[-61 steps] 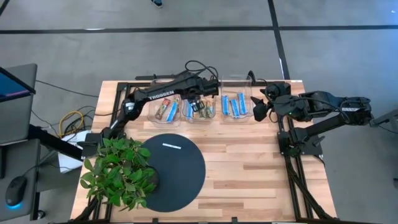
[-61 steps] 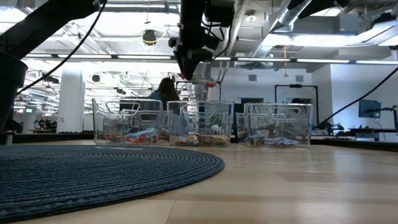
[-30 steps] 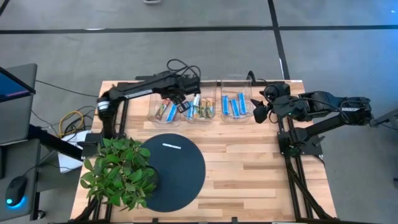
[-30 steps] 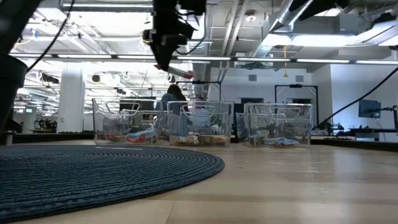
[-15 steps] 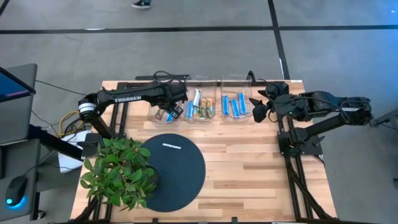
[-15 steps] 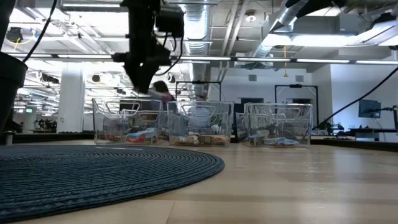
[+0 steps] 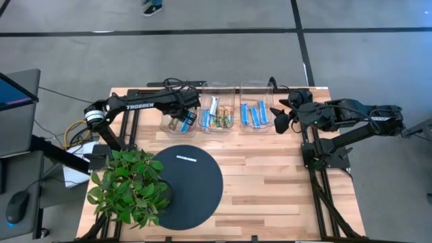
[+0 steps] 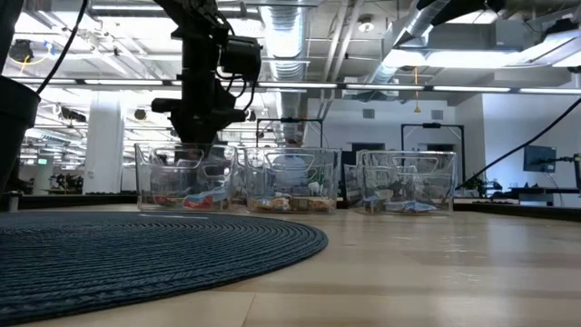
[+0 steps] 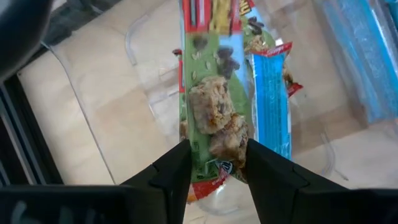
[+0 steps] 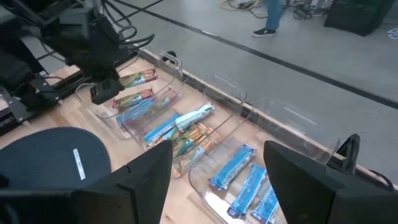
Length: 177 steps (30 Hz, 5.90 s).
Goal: Pick and place Granola Bars by type
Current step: Put the red granola bar into the left transparent bin, then return to Home Position
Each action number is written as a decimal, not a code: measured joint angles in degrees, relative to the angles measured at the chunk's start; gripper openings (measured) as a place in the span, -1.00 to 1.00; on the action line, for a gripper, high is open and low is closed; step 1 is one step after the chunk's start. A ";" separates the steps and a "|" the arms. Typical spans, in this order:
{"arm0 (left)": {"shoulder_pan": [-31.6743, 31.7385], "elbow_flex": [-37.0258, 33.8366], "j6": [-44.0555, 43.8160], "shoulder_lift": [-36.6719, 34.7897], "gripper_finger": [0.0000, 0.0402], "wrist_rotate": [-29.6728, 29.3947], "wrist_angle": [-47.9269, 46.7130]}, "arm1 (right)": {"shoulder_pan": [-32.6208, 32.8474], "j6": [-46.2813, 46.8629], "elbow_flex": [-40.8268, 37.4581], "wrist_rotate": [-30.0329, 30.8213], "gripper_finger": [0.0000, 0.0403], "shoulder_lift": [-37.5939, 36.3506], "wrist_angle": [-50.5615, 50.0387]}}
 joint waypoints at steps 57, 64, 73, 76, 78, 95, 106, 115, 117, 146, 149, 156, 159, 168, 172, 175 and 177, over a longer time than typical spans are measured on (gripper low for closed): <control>-4.84 -44.89 27.94 -65.38 0.09 19.71 64.24 | -19.67 -23.93 -42.68 -48.73 0.21 -22.30 64.04; -4.84 -51.12 24.52 -76.06 0.09 17.25 64.04 | -20.32 -22.46 -50.45 -51.19 0.21 -22.25 73.45; -4.88 -57.20 20.01 -89.26 0.09 17.35 61.82 | -17.88 -20.01 -66.44 -47.52 0.21 -27.37 96.47; -4.88 -58.00 19.03 -92.87 0.09 17.27 59.36 | -16.90 -19.52 -69.28 -45.30 0.21 -30.86 95.93; -4.88 -58.41 18.46 -95.21 0.09 17.22 56.97 | -16.41 -19.51 -70.91 -45.00 0.21 -33.82 96.09; -7.41 -65.13 12.79 -95.60 0.09 20.29 63.29 | -14.94 -18.37 -71.32 -40.98 0.21 -55.39 75.42; -20.67 -72.20 12.95 -95.65 0.09 6.05 73.29 | -7.00 -17.45 -71.34 -36.65 0.21 -54.99 72.92; -25.60 -72.22 10.40 -95.49 0.09 -2.40 64.66 | -1.81 -17.42 -71.36 -27.00 0.21 -54.99 67.31; -25.65 -72.18 10.51 -95.33 0.09 -2.68 64.47 | -1.81 -17.17 -71.38 -27.15 0.21 -55.03 66.07; -25.58 -72.13 8.55 -95.23 0.09 0.15 63.80 | -4.61 -15.45 -71.38 -25.99 0.21 -54.71 60.35; -25.58 -72.13 8.55 -95.23 0.09 0.15 63.80 | -4.61 -15.45 -71.38 -25.99 0.21 -54.71 60.35; -25.58 -72.13 8.55 -95.23 0.09 0.15 63.78 | -4.61 -15.45 -71.38 -25.99 0.21 -54.71 60.33; -25.58 -72.13 8.55 -95.23 0.09 0.15 63.78 | -4.61 -15.45 -71.38 -25.99 0.21 -54.71 60.33; -25.58 -72.12 8.54 -95.23 0.09 0.13 63.76 | -4.61 -15.45 -71.38 -25.99 0.21 -54.71 60.30; -25.58 -72.13 8.55 -95.23 0.09 0.15 63.76 | -4.61 -15.45 -71.38 -26.01 0.21 -54.71 60.30; -25.58 -72.11 8.55 -95.23 0.09 0.14 63.76 | -4.61 -15.45 -71.38 -26.01 0.21 -54.71 60.28; -25.58 -72.11 8.55 -95.23 0.09 0.13 63.76 | -4.61 -15.45 -71.38 -26.01 0.21 -54.71 60.28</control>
